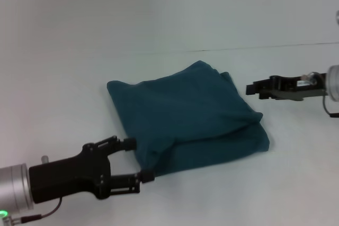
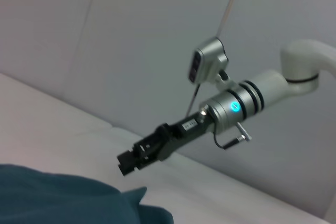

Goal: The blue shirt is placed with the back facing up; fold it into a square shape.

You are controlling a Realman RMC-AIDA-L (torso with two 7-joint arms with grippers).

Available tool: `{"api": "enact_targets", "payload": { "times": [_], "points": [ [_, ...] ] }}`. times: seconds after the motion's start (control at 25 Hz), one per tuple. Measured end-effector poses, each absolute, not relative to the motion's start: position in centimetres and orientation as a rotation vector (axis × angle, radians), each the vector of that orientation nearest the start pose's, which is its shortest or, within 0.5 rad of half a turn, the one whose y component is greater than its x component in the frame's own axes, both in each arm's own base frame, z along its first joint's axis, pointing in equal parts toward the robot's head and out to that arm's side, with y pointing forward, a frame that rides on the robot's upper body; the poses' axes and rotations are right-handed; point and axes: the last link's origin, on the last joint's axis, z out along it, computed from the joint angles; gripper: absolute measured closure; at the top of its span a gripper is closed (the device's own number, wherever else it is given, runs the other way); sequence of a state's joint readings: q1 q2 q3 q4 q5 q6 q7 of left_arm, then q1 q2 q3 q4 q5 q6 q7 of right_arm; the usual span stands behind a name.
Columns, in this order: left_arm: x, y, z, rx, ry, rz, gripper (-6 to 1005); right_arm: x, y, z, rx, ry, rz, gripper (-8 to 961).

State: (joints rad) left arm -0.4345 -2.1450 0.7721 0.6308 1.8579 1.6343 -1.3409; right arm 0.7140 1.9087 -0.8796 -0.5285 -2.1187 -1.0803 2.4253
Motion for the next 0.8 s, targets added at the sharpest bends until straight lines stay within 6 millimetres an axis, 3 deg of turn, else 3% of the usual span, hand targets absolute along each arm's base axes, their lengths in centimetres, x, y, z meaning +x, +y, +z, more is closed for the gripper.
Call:
{"api": "enact_targets", "payload": {
  "times": [0.24,0.6,0.8],
  "points": [
    [-25.5,29.2,-2.7,-2.737,-0.681,-0.937,50,27.8,42.5,2.0,-2.076,1.663,0.349,451],
    [-25.5,29.3,-2.7,-2.725,-0.692,-0.947,50,28.2,42.4,1.8,-2.061,1.655,0.337,452],
    [-25.4,29.3,-2.7,-2.72,-0.701,-0.959,50,27.5,43.2,1.2,-2.041,1.613,0.357,455]
  ]
}}
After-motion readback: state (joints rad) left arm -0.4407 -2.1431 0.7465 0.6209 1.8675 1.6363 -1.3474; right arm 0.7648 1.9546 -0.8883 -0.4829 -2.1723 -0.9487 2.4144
